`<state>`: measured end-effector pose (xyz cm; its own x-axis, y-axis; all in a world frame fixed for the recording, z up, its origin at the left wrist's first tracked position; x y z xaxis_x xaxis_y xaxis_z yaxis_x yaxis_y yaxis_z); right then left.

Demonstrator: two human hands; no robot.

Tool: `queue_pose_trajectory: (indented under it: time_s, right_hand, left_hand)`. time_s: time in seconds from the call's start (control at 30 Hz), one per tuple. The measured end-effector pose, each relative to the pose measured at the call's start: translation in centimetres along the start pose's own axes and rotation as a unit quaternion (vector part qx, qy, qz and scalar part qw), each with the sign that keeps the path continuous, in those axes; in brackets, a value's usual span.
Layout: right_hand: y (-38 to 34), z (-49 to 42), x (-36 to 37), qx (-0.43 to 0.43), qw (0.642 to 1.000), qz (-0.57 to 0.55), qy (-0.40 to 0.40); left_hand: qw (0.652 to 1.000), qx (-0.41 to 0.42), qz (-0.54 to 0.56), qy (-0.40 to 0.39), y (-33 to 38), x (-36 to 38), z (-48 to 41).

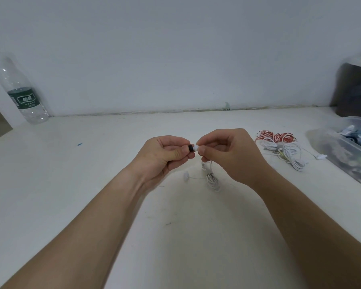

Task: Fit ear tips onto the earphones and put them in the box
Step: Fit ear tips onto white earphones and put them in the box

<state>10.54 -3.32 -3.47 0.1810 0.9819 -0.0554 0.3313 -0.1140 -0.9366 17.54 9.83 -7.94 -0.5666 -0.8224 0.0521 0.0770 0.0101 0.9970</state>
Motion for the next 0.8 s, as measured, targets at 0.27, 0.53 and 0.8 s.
queue_pose_trajectory:
  time_s: [0.27, 0.53, 0.8]
  right_hand:
    - [-0.06, 0.05, -0.08, -0.003, 0.997, -0.069, 0.015]
    - [0.04, -0.15, -0.24, -0.006, 0.999, -0.032, 0.005]
    - [0.11, -0.07, -0.08, -0.008, 1.000, -0.030, 0.002]
  left_hand:
    - [1.000, 0.004, 0.021, 0.004, 0.20, -0.01, -0.05]
    - [1.000, 0.005, 0.017, 0.000, 0.05, 0.20, 0.00]
    - [1.000, 0.008, 0.006, -0.002, 0.07, 0.11, -0.07]
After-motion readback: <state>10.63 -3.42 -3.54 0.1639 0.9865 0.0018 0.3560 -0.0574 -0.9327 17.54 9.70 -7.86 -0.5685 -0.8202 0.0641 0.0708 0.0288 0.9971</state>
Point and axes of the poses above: each hand's wrist, its own z-axis away from the middle knuckle, its own x-axis out of the palm, y = z × x, the point moved 10 cm from there along -z, towards the middle knuckle, and after that the axes turned 15 degrees about -z, right-handed, at the moved point
